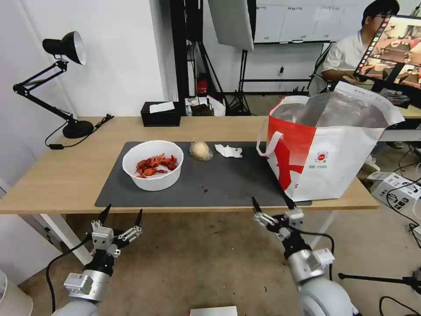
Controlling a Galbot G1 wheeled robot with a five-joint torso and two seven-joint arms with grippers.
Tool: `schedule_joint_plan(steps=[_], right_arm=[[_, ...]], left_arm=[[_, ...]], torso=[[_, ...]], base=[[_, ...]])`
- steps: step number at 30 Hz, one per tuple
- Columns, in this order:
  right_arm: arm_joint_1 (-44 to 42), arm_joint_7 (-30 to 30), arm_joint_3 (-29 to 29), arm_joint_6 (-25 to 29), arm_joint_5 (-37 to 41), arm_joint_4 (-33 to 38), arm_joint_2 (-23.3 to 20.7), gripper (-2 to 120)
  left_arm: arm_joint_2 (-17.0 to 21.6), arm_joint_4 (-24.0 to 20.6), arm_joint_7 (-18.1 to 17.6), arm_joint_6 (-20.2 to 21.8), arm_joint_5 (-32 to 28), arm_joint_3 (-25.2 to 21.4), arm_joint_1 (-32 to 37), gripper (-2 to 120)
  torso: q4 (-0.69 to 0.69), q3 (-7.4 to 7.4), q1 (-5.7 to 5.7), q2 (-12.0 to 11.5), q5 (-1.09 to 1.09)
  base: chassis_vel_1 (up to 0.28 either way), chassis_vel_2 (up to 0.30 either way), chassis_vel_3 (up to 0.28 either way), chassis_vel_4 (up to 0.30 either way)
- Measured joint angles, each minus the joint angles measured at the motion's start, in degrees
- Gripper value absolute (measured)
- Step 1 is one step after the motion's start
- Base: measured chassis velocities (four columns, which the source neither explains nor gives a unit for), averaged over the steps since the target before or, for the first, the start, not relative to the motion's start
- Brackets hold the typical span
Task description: Pick up the trash from the table and place it into the takeout bag.
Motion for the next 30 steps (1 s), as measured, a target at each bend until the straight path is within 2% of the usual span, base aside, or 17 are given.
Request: schedule_joint_plan(steps=[2,3,5,8,11,12,16,17,20,21,24,30], right_arm=[[5.9,-1.0,-3.5,-2.5,2.3,-0.3,-2.2,100],[5.9,-1.0,-3.5,-2.5,2.3,-0.3,-2.2,100],[13.4,-1.1,-8.2,-4.3,4.1,-2.3,-3.7,100],[17.3,-0.8,-10.8,-4.7,4.6,-3.8,-3.9,100],[28.0,2.4,-19.4,-6.6,5.5,-9.4,-2.1,100],[28.0,2.4,-19.4,-6.6,5.5,-9.4,-2.1,100],[39.1,12.3,-27.6,-11.6,8.5,-16.2,3.5,100],[39.1,12.3,-27.6,-11.6,8.5,-16.2,3.5,100],[46.4,20.1,-31.1,-16.2,12.9,-21.3,8.7,100],[46.4,20.1,-31.1,-16.2,12.9,-21.3,8.7,100],[51.2,24.6,-32.6,-18.9,16.0,-26.2,12.7,100],[54.4,28.7,-33.5,-21.4,17.2,-30.2,15.6,100]], left_arm=[[-0.2,-0.2,-0.1,0.1,0.0,-0.1,-0.2,100],[-0.2,-0.2,-0.1,0.1,0.0,-0.1,-0.2,100],[-0.7,-0.2,-0.1,0.1,0.3,-0.1,-0.2,100],[-0.8,-0.2,-0.1,0.1,0.4,-0.2,-0.2,100],[-0.8,-0.5,-0.2,0.3,0.4,-0.8,0.0,100],[-0.8,-0.5,-0.2,0.3,0.4,-0.8,0.0,100],[-0.6,-0.6,-0.2,0.5,0.4,-1.3,0.0,100],[-0.6,-0.6,-0.2,0.5,0.4,-1.3,0.0,100],[-0.6,-0.5,-0.3,0.6,0.3,-1.3,-0.1,100],[-0.6,-0.5,-0.3,0.6,0.3,-1.3,-0.1,100],[-0.8,-0.8,-0.3,0.6,0.4,-1.1,0.4,100],[-0.9,-1.1,-0.3,0.6,0.5,-1.3,0.9,100]], torso=[[-0.01,0.00,0.00,0.0,0.02],[-0.01,0.00,0.00,0.0,0.02],[-0.01,0.00,0.00,0.0,0.01],[0.00,0.00,0.00,0.0,0.00],[0.00,0.01,0.00,0.0,0.00],[0.00,0.01,0.00,0.0,0.00],[0.00,0.01,0.01,0.0,0.00],[0.00,0.01,0.01,0.0,0.00],[0.01,0.01,0.01,0.0,0.00],[0.01,0.01,0.01,0.0,0.00],[0.00,0.00,0.00,0.0,0.00],[0.00,0.00,0.01,0.0,0.00]], base=[[0.000,0.000,0.000,0.000],[0.000,0.000,0.000,0.000],[0.000,0.000,0.000,0.000],[0.000,0.000,0.000,0.000],[0.000,0.000,0.000,0.000],[0.000,0.000,0.000,0.000],[0.000,0.000,0.000,0.000],[0.000,0.000,0.000,0.000],[0.000,0.000,0.000,0.000],[0.000,0.000,0.000,0.000],[0.000,0.000,0.000,0.000],[0.000,0.000,0.000,0.000]])
